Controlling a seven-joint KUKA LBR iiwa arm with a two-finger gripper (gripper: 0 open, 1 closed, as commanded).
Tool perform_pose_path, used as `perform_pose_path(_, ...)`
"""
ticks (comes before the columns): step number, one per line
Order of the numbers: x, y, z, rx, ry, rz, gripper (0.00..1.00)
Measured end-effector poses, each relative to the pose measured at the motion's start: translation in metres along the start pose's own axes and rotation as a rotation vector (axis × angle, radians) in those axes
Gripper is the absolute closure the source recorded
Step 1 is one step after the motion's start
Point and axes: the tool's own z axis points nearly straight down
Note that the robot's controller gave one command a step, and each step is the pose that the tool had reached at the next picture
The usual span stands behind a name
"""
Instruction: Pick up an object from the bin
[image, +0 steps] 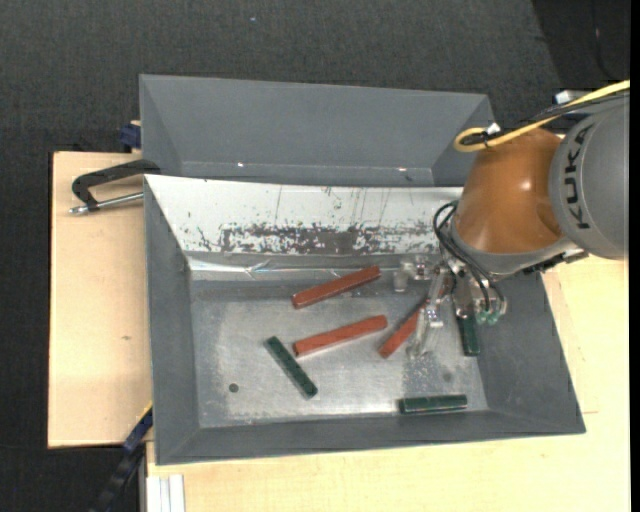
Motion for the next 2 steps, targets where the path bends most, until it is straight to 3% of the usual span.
perform_pose_path(1, -0.006, 0.006, 0.034, 0.001, 0.003, -0.085, 0.0)
perform_pose_path(2, 0.009, 0.012, 0.058, -0.002, 0.003, -0.313, 1.0)
